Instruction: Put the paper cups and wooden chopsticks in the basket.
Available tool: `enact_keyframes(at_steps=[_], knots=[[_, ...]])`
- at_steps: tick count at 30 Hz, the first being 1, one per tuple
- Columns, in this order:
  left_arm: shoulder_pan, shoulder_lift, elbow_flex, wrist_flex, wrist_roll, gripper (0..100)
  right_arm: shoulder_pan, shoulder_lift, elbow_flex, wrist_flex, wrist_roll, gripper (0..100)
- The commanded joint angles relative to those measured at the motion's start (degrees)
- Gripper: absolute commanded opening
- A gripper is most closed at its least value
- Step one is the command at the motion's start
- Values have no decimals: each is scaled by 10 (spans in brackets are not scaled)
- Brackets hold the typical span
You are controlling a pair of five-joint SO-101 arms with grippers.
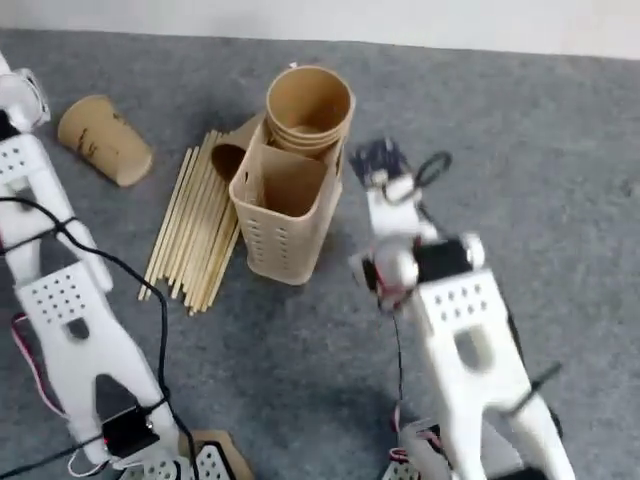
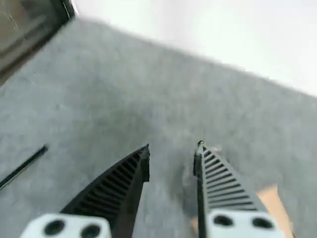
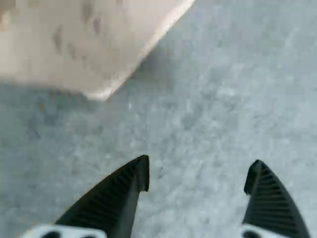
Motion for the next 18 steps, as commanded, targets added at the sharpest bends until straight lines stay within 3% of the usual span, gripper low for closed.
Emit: enact_keyframes(at_steps=[1,8,18], knots=[[13,114,-101,-105,-3,174,-5,-116,124,-31,4,310],[44,114,-30,-113,-16,175,-4,-235,195,-32,4,310],[79,22,-28,145,-27,180,-3,-242,201,-64,4,310]])
